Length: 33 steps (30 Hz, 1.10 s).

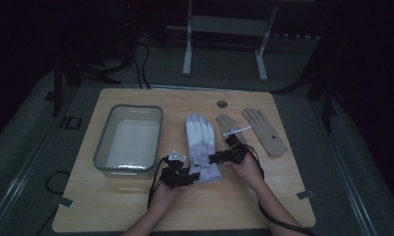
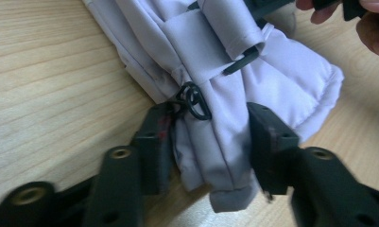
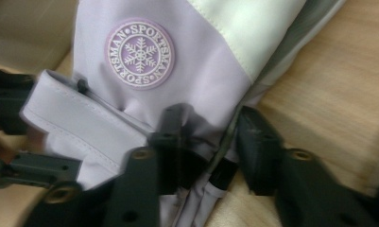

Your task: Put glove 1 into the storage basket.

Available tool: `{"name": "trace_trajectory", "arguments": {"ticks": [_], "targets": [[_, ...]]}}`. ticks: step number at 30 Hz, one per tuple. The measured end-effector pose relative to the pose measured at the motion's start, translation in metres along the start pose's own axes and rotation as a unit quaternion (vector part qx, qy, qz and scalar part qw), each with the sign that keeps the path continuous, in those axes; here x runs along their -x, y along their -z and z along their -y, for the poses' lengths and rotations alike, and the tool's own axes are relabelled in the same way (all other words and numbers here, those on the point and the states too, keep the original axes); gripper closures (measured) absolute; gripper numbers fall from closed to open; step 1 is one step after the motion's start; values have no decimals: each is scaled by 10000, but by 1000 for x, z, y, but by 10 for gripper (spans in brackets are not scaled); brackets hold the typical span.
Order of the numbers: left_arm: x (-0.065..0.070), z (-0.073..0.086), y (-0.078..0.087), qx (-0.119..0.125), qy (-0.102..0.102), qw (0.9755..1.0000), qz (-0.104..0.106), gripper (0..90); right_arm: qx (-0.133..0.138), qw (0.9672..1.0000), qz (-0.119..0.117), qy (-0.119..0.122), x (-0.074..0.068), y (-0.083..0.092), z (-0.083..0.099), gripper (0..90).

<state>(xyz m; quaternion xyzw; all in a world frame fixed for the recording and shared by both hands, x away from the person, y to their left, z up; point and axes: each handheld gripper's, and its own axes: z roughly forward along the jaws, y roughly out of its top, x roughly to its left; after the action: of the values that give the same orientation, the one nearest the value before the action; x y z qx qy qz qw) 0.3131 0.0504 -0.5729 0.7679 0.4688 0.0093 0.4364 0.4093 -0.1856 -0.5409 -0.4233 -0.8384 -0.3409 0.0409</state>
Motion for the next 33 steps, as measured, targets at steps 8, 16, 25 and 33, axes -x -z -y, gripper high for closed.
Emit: {"name": "trace_trajectory", "arguments": {"ticks": [8, 16, 25, 33], "targets": [[3, -10, 6, -66, -44, 10000, 56, 716, 168, 9991, 358, 159, -12, 7, -1, 782], [8, -26, 20, 54, -188, 9998, 28, 723, 407, 9979, 431, 271, -22, 25, -11, 792], [11, -48, 45, 103, -373, 9993, -2, 723, 700, 9959, 418, 387, -37, 45, -30, 794], [7, -64, 70, 115, -547, 9983, -139, 723, 847, 9942, 353, 555, -55, 54, -50, 795]]}}
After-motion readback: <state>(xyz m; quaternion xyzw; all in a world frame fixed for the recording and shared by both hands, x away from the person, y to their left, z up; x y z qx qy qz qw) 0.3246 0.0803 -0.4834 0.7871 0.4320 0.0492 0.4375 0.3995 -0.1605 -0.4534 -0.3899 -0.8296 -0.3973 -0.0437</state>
